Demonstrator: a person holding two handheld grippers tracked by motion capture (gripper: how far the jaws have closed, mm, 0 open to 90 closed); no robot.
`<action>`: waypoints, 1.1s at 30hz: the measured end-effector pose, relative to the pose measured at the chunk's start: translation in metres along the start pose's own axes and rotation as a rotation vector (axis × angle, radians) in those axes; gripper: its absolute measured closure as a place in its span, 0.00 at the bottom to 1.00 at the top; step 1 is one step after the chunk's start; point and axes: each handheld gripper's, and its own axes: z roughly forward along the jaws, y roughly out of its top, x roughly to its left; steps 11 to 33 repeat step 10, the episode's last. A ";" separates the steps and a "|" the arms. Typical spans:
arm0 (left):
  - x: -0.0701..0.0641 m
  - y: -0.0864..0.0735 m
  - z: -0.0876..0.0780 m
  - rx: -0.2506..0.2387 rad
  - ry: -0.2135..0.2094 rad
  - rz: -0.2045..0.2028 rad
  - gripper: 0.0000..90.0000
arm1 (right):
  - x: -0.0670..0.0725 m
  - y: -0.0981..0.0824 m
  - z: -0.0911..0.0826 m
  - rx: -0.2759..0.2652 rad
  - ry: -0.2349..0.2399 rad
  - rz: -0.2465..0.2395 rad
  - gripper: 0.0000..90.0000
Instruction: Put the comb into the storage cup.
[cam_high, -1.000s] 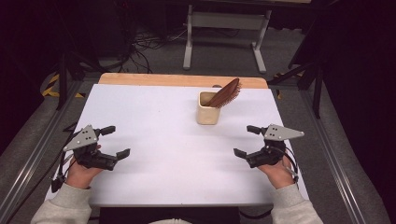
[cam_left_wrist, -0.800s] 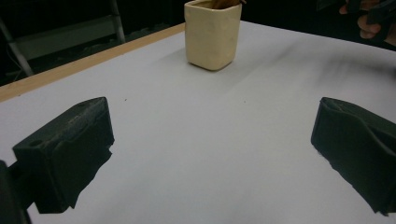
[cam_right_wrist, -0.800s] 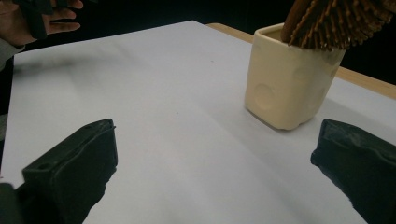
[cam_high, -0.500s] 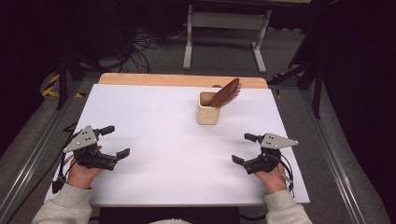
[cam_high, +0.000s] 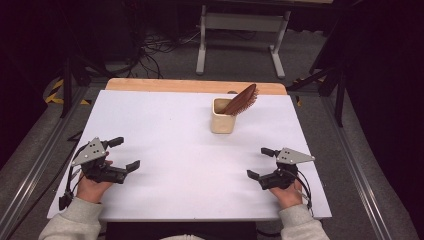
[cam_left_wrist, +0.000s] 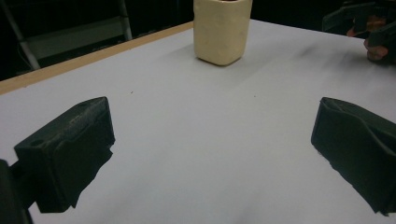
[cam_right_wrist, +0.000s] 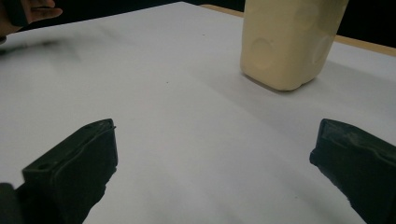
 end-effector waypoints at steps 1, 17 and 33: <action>0.000 0.000 0.000 0.004 0.000 -0.002 0.00 | 0.000 0.000 -0.001 -0.006 -0.009 0.000 0.01; 0.002 -0.005 0.001 0.000 0.033 0.003 0.00 | 0.000 0.001 -0.005 -0.014 -0.028 0.005 0.01; 0.002 -0.005 0.001 0.000 0.033 0.003 0.00 | 0.000 0.001 -0.005 -0.014 -0.028 0.005 0.01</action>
